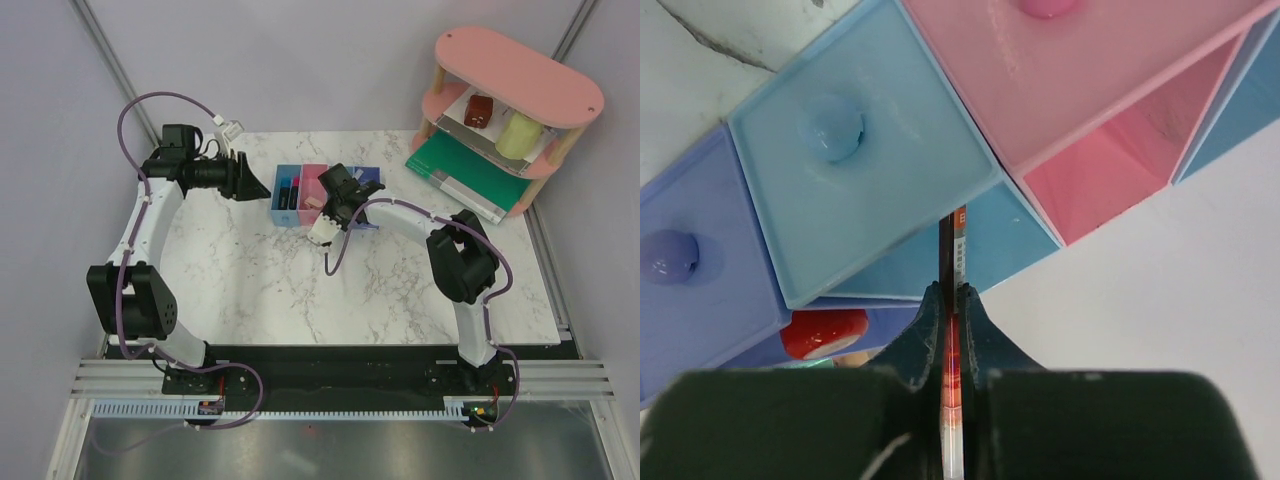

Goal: Sort the stationery into containers
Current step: Place the pen in the storage box.

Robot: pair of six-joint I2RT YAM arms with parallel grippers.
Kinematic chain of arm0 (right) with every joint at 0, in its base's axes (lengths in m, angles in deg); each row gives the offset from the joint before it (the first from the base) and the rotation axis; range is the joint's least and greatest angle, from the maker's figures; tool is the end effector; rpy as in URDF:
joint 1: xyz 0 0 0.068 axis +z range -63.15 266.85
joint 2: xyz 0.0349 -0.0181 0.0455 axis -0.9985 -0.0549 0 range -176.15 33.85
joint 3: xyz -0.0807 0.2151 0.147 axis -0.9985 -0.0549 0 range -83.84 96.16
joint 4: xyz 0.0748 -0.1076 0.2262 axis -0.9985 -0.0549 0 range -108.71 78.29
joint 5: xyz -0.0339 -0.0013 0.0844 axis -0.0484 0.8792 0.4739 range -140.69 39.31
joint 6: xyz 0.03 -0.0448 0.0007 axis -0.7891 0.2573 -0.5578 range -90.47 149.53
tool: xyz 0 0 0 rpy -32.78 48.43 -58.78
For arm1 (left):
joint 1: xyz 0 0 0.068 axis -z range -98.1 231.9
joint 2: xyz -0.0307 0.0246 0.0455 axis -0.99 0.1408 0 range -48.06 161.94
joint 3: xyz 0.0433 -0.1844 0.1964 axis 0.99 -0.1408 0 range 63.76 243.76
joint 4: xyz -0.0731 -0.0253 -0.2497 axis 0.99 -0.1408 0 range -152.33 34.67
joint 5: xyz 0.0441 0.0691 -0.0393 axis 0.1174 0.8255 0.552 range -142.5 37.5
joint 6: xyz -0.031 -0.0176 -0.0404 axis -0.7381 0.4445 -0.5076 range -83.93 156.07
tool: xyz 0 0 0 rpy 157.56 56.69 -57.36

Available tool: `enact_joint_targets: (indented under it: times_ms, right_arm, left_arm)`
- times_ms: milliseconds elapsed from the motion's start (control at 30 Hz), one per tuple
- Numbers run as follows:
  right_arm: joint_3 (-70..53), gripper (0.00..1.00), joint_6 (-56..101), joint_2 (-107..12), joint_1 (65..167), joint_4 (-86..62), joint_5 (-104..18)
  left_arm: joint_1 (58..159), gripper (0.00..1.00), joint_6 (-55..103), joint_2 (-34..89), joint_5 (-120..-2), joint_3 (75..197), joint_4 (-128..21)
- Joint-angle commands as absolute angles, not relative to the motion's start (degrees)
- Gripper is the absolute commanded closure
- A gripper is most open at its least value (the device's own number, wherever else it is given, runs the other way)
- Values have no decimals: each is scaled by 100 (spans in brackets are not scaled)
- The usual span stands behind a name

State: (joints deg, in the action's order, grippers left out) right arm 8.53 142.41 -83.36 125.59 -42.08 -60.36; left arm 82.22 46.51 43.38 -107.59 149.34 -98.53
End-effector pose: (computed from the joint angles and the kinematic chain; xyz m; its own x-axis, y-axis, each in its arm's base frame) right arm 0.3552 0.2771 0.2102 0.7486 -0.5639 0.3488 -0.3794 -0.7957 -0.4722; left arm 0.3381 -0.0311 0.3409 -0.6449 0.1072 -0.7567 0.6684 0.5591 -0.4906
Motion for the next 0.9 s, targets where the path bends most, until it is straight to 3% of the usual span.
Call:
enact_joint_targets:
  times_ms: [0,167,300,600,867]
  right_arm:
    - [1020,86,14475,-8436,12640,-4010,-6168]
    - [1055,61,14466,-8507,12640,-3984,-6212]
    - [1090,51,14440,-8516,12649,-3949,-6177]
    - [1371,47,14274,-8314,12675,-3834,-6282]
    - [1670,47,12958,-7374,12693,-4106,-6414]
  left_arm:
    - [8042,42,4925,4141,-11051,14823,-9805]
    - [7962,40,4908,4150,-11086,14796,-9787]
    - [7927,40,4873,4168,-11103,14796,-9761]
    - [7909,40,4793,4133,-11147,14770,-9673]
    - [7909,40,4986,3983,-11033,14700,-9602]
